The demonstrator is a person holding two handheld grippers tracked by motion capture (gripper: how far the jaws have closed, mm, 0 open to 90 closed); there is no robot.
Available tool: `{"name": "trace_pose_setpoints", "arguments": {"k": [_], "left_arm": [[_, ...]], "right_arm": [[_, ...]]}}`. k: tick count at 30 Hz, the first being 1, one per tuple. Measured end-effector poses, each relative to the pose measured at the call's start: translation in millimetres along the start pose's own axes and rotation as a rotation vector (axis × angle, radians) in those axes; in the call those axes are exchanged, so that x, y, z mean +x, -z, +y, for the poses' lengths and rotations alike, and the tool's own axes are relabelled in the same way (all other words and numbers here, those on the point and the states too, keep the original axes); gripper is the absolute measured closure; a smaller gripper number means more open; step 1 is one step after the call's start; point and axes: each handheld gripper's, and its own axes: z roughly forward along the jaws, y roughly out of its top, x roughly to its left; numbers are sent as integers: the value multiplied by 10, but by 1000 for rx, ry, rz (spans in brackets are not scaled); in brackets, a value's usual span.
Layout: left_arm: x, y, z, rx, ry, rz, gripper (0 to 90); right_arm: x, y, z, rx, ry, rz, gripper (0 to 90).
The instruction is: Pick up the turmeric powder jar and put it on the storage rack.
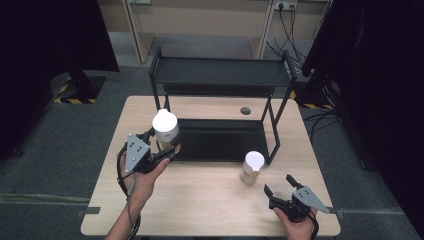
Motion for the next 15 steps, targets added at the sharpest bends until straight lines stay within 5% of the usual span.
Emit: {"name": "trace_pose_setpoints", "arguments": {"k": [15], "left_arm": [[-9, -46, 112, -25, -8, 8, 306]], "right_arm": [[0, 1, -2, -1, 1, 0, 72]]}}
